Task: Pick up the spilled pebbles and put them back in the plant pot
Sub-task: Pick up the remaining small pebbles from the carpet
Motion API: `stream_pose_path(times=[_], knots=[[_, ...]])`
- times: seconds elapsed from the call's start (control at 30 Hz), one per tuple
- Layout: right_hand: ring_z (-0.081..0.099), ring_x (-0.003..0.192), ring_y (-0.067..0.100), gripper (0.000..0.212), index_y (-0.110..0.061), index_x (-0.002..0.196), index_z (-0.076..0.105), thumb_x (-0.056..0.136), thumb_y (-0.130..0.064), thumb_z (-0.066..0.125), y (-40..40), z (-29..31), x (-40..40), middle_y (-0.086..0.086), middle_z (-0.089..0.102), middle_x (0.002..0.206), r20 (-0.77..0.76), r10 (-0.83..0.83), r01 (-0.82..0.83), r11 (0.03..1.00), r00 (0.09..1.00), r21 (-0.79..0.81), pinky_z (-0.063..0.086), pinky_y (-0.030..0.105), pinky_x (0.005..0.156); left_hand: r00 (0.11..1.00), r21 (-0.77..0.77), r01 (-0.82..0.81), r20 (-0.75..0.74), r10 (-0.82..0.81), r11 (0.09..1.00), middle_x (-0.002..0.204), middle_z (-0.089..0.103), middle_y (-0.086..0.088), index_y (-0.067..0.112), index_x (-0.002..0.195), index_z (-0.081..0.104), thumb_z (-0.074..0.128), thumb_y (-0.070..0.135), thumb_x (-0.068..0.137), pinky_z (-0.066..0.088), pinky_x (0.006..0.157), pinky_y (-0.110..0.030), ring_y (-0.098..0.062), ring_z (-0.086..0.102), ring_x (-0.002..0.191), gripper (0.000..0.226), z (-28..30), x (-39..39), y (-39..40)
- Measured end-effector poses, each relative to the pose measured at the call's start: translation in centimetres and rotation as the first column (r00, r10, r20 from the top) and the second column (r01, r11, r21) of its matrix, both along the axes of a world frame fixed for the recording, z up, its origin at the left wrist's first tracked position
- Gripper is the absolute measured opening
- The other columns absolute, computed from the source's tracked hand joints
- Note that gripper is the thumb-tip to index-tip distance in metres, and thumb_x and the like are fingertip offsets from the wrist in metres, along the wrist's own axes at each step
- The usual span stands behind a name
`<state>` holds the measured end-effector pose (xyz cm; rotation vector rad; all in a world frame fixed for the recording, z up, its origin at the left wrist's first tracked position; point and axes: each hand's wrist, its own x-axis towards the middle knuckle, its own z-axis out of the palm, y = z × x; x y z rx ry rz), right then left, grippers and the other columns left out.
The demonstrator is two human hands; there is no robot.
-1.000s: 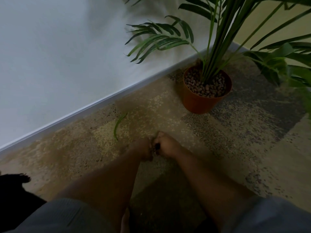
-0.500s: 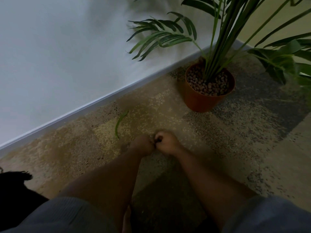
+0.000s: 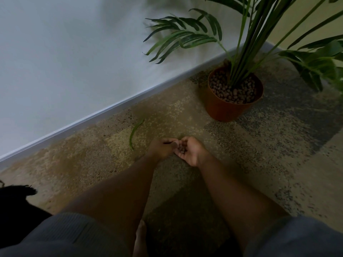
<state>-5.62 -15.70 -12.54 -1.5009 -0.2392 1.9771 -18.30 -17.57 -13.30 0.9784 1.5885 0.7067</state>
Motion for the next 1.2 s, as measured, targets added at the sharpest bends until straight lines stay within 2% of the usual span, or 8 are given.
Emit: stream_pose_path(times=[0.13,0.3,0.4,0.5,0.6,0.77,0.9,1.2], knots=[[0.054,0.070,0.018,0.030,-0.005,0.075,0.054,0.098,-0.010,0.035,0.0,0.5,-0.7,0.011,0.056,0.075,-0.085,-0.034,0.033,0.999,0.996,-0.011,0.054,0.030,0.068,0.996,0.045,-0.090,-0.007,0.090,0.995,0.094,0.076,-0.006,0.016,0.094,0.076,0.061,0.035,0.091,0.057,0.090,-0.041,-0.022,0.071,0.093,0.025,0.1,-0.5,0.1],[0.060,0.084,0.022,0.028,-0.002,0.080,0.056,0.099,-0.012,0.038,0.4,0.7,-1.4,0.013,0.059,0.081,-0.076,-0.042,0.038,0.998,0.996,-0.048,0.053,0.032,0.074,0.897,0.139,-0.351,-0.233,0.375,0.926,0.088,0.065,0.008,0.023,0.105,0.068,0.057,0.032,0.092,0.048,0.063,-0.021,-0.010,0.064,0.079,0.018,0.8,-2.7,-0.1],[0.061,0.083,0.022,0.026,-0.003,0.081,0.056,0.099,-0.012,0.040,0.8,0.4,-1.9,0.013,0.060,0.082,-0.047,-0.021,0.018,0.998,0.999,-0.063,0.054,0.032,0.074,0.768,-0.008,-0.624,-0.196,0.610,0.782,0.093,0.060,0.000,0.022,0.111,0.052,0.062,0.024,0.088,0.056,0.058,-0.030,-0.019,0.065,0.080,0.025,0.9,-5.6,-0.6],[0.060,0.077,0.020,0.025,-0.004,0.079,0.056,0.098,-0.012,0.042,1.2,-0.2,-2.5,0.012,0.060,0.081,0.001,0.004,-0.004,0.998,1.000,-0.056,0.053,0.033,0.081,0.676,-0.209,-0.737,-0.230,0.700,0.643,0.108,0.060,-0.011,0.010,0.119,0.050,0.067,0.016,0.086,0.061,0.072,-0.040,-0.028,0.067,0.092,0.038,1.0,-7.7,-1.1],[0.055,0.073,0.018,0.024,-0.004,0.078,0.055,0.098,-0.012,0.043,1.5,-0.6,-3.0,0.011,0.057,0.077,0.026,-0.002,0.003,0.998,1.000,-0.055,0.054,0.033,0.078,0.728,-0.271,-0.684,-0.294,0.619,0.677,0.108,0.065,-0.013,0.006,0.117,0.057,0.068,0.025,0.087,0.061,0.072,-0.039,-0.026,0.068,0.091,0.038,0.6,-8.9,-1.3],[0.053,0.073,0.017,0.023,-0.002,0.078,0.053,0.097,-0.006,0.043,1.8,-0.7,-4.0,0.014,0.056,0.079,0.008,-0.025,0.025,0.998,1.000,-0.051,0.053,0.033,0.081,0.834,-0.227,-0.499,-0.389,0.392,0.836,0.083,0.066,-0.004,0.015,0.098,0.067,0.059,0.039,0.091,0.042,0.037,-0.022,-0.014,0.064,0.064,0.026,0.7,-9.9,-1.8],[0.057,0.080,0.021,0.019,0.003,0.083,0.055,0.097,-0.001,0.043,1.9,-0.1,-4.3,0.017,0.057,0.085,-0.022,-0.044,0.043,0.998,0.999,-0.044,0.052,0.032,0.080,0.868,-0.195,-0.401,-0.392,0.303,0.895,0.082,0.066,-0.001,0.020,0.098,0.068,0.058,0.037,0.092,0.041,0.039,-0.019,-0.013,0.064,0.066,0.021,0.5,-9.8,-1.5],[0.058,0.097,0.022,0.019,0.004,0.106,0.058,0.097,-0.004,0.044,4.6,4.1,-1.7,0.013,0.057,0.084,-0.094,-0.230,0.236,0.970,0.969,0.058,0.054,0.028,0.062,0.885,-0.012,-0.435,-0.189,0.426,0.900,0.076,0.066,-0.003,0.015,0.084,0.065,0.054,0.031,0.094,0.051,0.051,-0.023,-0.017,0.063,0.064,0.022,2.1,-4.5,2.3]])
